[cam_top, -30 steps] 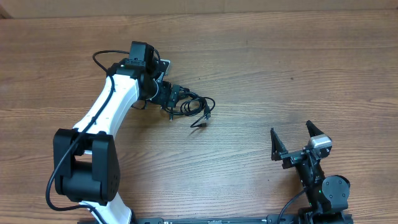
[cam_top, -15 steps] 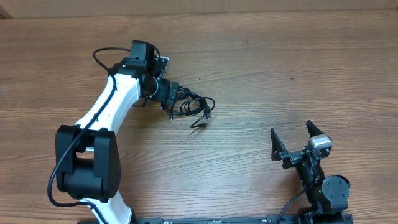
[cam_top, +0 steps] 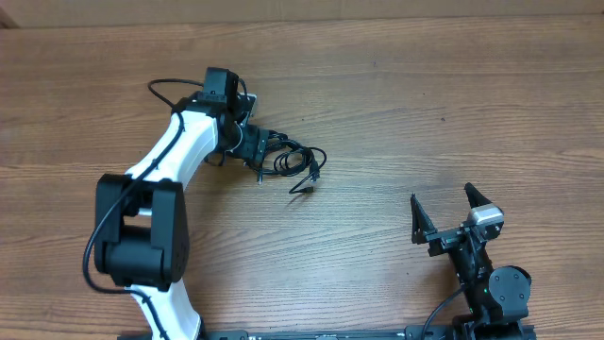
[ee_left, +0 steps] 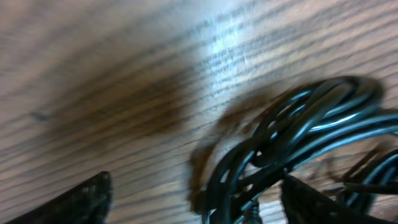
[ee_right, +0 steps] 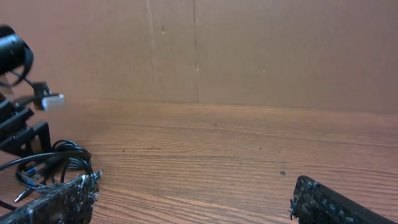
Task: Untangle cables
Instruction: 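Lower the left gripper onto the cable bundle and close on the loops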
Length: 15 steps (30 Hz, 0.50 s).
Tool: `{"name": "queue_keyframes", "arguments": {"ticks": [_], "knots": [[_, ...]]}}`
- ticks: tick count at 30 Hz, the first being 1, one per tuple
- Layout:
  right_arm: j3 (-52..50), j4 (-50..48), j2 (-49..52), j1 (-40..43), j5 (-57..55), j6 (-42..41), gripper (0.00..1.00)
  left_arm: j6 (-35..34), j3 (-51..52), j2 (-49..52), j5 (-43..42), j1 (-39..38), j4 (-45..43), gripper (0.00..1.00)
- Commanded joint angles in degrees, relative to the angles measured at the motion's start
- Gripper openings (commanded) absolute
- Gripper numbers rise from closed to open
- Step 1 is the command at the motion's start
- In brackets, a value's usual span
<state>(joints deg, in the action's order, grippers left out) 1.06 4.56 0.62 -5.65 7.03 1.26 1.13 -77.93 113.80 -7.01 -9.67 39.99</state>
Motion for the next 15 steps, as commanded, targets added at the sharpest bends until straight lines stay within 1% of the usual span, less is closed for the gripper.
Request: {"name": "queue_keyframes", "arguments": {"ticks": [1,3,4,7,10,14,15], "knots": [[-0.6,-0.2,-0.5,0.2,-0.5,-0.4,1.00,-1.0,0.7,3.0,-0.5,-0.2,-0.2,0.72],[-0.6,-0.2,-0.5,0.2,-0.5,-0.4,1.00,-1.5,0.7,3.8,-0.8,-0.2,-0.2,0.59],[-0.6,-0.2,-0.5,0.2,-0.5,-0.4,1.00,-1.6,0.7,3.9,-1.2,-0.2,-0.2,0.55],[-0.6,-0.2,-0.5,0.2,-0.6,-0.4,1.00,-1.6,0.6,3.8,-2.1,-0.2,-0.3,0.50],[-0.6,-0.2,-0.5,0.2,-0.5,-0.4,1.00,-1.6,0.6,3.8,-2.1,-0.2,-0.3,0.39],[-0.6,-0.2,-0.5,0.2,-0.5,-0.4,1.00,-1.6,0.6,3.8,-3.3,-0.2,-0.2,0.06],[-0.6,-0.2,-0.5,0.2,-0.5,-0.4,1.00,-1.6,0.6,3.8,-3.8,-0.2,-0.2,0.04]]}}
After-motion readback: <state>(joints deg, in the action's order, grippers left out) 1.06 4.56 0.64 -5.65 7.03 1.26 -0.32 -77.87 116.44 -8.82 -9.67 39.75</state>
